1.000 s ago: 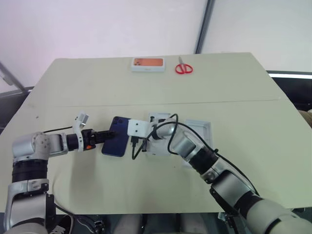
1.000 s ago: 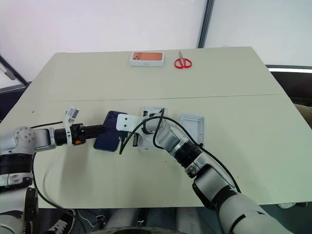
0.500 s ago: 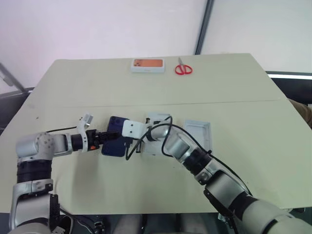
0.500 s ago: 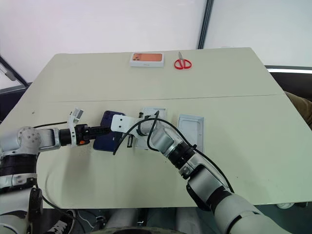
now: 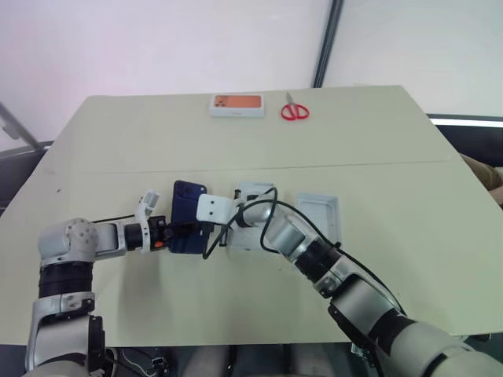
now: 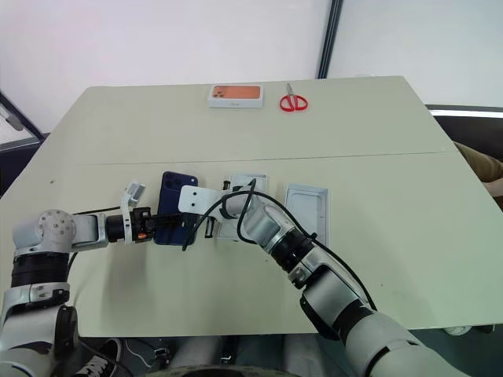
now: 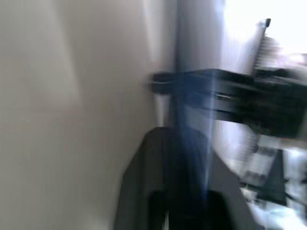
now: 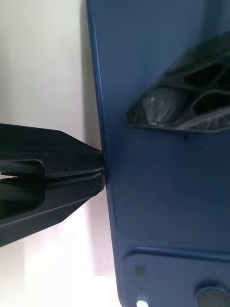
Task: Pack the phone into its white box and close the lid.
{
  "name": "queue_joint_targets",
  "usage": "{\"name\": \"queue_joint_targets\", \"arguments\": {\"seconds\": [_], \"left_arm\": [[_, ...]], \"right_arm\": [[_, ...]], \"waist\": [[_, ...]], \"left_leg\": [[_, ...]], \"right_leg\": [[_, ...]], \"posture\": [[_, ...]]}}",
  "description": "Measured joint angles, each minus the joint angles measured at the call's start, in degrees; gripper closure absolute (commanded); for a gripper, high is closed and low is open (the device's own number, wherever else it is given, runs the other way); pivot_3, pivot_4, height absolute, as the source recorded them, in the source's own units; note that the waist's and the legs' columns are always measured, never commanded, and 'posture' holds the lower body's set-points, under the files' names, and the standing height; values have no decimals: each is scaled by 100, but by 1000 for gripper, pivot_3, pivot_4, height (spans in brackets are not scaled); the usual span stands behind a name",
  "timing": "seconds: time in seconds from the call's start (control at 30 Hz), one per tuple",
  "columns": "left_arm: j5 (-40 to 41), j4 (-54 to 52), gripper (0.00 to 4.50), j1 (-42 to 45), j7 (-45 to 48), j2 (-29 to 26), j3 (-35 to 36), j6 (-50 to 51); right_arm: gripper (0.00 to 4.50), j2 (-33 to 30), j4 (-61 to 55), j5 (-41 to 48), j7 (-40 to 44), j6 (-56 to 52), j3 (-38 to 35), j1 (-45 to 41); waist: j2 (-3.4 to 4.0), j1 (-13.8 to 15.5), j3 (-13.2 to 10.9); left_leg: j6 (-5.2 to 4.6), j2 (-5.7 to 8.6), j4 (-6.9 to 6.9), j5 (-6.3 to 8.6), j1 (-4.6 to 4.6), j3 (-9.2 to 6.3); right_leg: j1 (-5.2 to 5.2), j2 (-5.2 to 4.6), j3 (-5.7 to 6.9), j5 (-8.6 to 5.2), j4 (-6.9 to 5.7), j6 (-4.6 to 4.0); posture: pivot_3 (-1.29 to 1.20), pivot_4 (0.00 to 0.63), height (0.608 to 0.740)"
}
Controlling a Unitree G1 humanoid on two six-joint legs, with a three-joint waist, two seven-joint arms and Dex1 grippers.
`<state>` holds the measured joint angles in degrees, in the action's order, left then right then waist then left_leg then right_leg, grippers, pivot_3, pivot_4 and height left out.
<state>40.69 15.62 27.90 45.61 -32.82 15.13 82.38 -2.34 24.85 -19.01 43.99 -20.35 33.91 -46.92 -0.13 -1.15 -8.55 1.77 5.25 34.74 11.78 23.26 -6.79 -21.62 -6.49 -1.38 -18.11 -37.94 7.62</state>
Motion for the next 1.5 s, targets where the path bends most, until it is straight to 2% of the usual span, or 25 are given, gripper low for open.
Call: {"name": "queue_joint_targets", "arguments": {"seconds": [0.23, 0.43, 0.47, 0.53, 0.73, 0.93, 1.03, 1.17, 1.27, 1.4, 1.5], "left_arm": [[97, 174, 4446, -31, -18, 46, 166, 105], [292, 210, 4446, -127, -205, 381, 875, -257], [306, 161, 4500, -137, -235, 431, 940, -455], [326, -92, 4500, -234, -212, 461, 951, -771], [614, -493, 4500, -504, 0, 461, 857, -835], [1224, -386, 4500, -209, -146, 541, 1200, -186], [1373, -386, 4500, -171, -265, 554, 1265, 77], [1395, -368, 4500, -173, -434, 604, 1267, 111], [1395, -319, 4500, -151, -492, 604, 1267, 57], [1395, -298, 4500, -99, -526, 603, 1266, 44], [1397, -299, 4500, -78, -599, 609, 1262, 45]], "right_arm": [[4443, 16, 7, 129, -67, 109, -117, 83], [4443, 99, -415, 1367, 280, -15, -1217, 408], [3898, 147, -617, 1632, 358, -127, -1411, 410], [3119, 117, -1015, 2009, 495, -382, -1666, 410], [19, -783, -2007, 2349, 986, -817, -1700, 875], [19, -2199, -3315, 2469, 1565, -1178, -1452, 1625], [19, -2495, -3871, 2531, 1609, -1213, -1386, 2013], [19, -2672, -3992, 2232, 1483, -874, -1039, 2195], [905, -2755, -3891, 1985, 1401, -627, -833, 2200], [2840, -2748, -3780, 1911, 1317, -595, -821, 2200], [2840, -2742, -3696, 1840, 1245, -552, -805, 2200]], "waist": [[-1, 0, -1], [-41, -3, -34], [-47, -7, -37], [-48, -25, -37], [-50, 3, -41], [-67, 22, -54], [-67, -18, -54], [-70, -4, -56], [-74, 28, -58], [-82, 46, -63], [-82, 39, -63]], "left_leg": [[0, -1, -5, 0, 3, 0], [7, -7, -2, -4, 34, -1], [10, -11, -1, -6, 45, -2], [11, -11, -3, -7, 65, 1], [8, -9, 4, -6, 80, 3], [5, -8, 18, -4, 97, 1], [5, -14, 14, -5, 110, 4], [5, -13, 24, -5, 111, 4], [5, -10, 30, -5, 111, 4], [5, -8, 34, -5, 112, 1], [5, -9, 32, -5, 112, 1]], "right_leg": [[-4, 0, 0, 0, 2, 0], [-39, 3, 0, 1, -3, -1], [-52, 5, 0, 1, -5, -2], [-72, 4, -2, 2, -5, -2], [-83, 2, -1, 2, -5, -3], [-83, 2, 5, 2, -5, -2], [-85, 3, 2, 2, -10, -2], [-83, 4, 2, 2, -12, -2], [-83, 2, 5, 2, -11, -2], [-82, 1, 7, 2, -10, -2], [-78, 1, 7, 2, -11, -2]], "posture": [[0, 150, 740], [0, 150, 740], [0, 150, 740], [0, 150, 740], [0, 150, 740], [0, 150, 740], [0, 150, 740], [0, 150, 740], [0, 150, 740], [0, 150, 740], [0, 150, 740]]}}
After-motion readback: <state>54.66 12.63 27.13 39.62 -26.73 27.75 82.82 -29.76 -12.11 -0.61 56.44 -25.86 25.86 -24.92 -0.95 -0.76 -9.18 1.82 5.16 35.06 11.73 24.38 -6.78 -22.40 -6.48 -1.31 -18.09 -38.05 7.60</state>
